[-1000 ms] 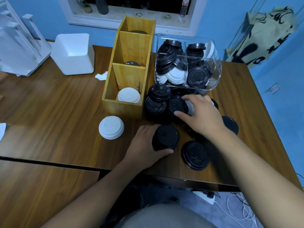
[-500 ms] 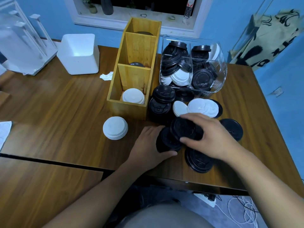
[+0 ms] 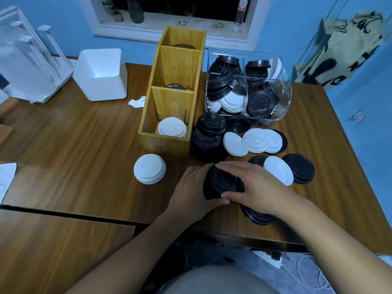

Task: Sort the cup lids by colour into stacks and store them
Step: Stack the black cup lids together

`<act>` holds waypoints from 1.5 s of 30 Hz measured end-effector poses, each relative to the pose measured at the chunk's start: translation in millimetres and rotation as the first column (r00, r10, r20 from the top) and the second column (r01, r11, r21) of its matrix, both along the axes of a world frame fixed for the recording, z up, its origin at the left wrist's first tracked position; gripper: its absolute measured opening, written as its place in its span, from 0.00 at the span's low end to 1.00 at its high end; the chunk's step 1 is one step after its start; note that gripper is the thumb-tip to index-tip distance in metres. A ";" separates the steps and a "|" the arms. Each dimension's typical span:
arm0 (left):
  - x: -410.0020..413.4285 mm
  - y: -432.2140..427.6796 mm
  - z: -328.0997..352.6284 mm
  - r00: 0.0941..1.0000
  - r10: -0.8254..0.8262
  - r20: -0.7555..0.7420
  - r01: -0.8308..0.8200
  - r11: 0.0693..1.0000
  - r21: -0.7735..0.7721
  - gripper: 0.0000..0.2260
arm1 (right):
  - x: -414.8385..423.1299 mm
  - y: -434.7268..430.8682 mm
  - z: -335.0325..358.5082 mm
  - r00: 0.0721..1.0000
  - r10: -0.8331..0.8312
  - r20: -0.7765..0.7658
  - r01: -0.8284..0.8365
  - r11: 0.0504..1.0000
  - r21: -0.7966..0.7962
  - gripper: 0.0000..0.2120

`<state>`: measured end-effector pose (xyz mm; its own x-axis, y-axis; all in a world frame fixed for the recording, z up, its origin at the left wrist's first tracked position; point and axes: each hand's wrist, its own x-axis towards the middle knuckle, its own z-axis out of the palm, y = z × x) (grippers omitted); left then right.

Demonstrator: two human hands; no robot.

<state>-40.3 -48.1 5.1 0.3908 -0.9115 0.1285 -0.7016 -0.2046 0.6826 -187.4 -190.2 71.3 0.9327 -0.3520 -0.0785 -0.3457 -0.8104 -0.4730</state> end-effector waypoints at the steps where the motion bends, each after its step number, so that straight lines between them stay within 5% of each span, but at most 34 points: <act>1: -0.6 0.0 2.0 1.000 -0.003 0.008 0.003 1.000 -0.003 0.42 | 1.1 0.0 0.6 1.000 0.002 -0.019 -0.002 1.000 -0.012 0.37; 20: -2.2 -0.5 -0.9 1.000 0.001 0.030 0.001 0.998 -0.069 0.37 | 16.7 -14.6 5.4 0.964 0.105 -0.242 -0.121 0.991 -0.054 0.37; 22: -2.1 -0.7 -3.9 1.000 0.012 0.028 -0.010 0.998 -0.063 0.36 | 20.3 -18.3 10.0 0.981 0.090 -0.172 -0.097 0.995 -0.031 0.33; 24: -1.1 -0.9 -4.9 0.999 0.021 0.028 -0.020 0.999 -0.043 0.37 | 26.1 -23.3 12.6 0.997 -0.058 0.056 0.056 0.998 0.026 0.28; 27: 0.3 -1.5 -4.5 0.999 0.037 0.023 -0.036 0.999 -0.011 0.40 | 49.3 -35.1 18.0 0.884 -0.328 0.333 0.328 0.943 0.059 0.20; 34: -0.9 -0.8 -3.8 0.999 0.049 0.013 -0.050 0.999 0.011 0.41 | 113.4 -46.2 10.7 0.915 -0.368 0.164 0.395 0.898 -0.192 0.35; 45: 0.8 -0.2 -2.0 0.999 0.039 0.022 -0.038 0.999 -0.011 0.39 | 51.1 -20.4 30.6 0.852 -0.464 0.243 0.465 0.884 0.055 0.32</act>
